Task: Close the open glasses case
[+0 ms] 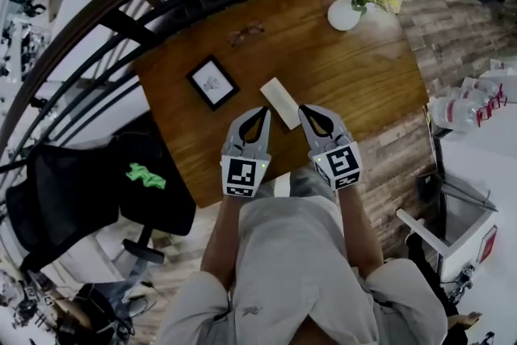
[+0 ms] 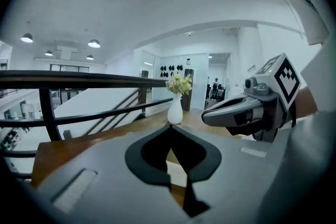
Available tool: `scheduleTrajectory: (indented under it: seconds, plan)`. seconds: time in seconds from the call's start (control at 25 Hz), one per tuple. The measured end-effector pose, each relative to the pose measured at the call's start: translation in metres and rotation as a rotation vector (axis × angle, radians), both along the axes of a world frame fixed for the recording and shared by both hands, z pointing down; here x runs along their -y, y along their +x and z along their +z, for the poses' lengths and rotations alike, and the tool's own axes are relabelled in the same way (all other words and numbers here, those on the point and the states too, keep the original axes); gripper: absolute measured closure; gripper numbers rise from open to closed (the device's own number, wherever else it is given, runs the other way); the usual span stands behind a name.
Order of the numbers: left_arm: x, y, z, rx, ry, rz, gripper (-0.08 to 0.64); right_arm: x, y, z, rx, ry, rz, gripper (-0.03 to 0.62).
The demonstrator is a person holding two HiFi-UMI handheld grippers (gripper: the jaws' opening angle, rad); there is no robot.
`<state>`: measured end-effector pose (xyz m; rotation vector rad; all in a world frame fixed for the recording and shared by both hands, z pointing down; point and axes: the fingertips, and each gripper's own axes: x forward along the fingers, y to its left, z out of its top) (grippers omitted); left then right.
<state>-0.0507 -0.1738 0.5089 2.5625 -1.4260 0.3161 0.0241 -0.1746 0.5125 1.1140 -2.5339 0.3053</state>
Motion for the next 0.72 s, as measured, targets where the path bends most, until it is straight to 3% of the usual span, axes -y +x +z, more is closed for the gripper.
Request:
scheduleTrajectory:
  seconds: [0.48,0.72]
  plan:
    - [-0.011,-0.002,-0.053,-0.069,0.169,0.035,0.54,-0.017,0.003,-0.044,0.033,0.129,0.1,0.591]
    - [-0.012,-0.004,-0.061,-0.085,0.191,0.034,0.54,-0.018,0.009,-0.061,0.05,0.181,0.128,0.591]
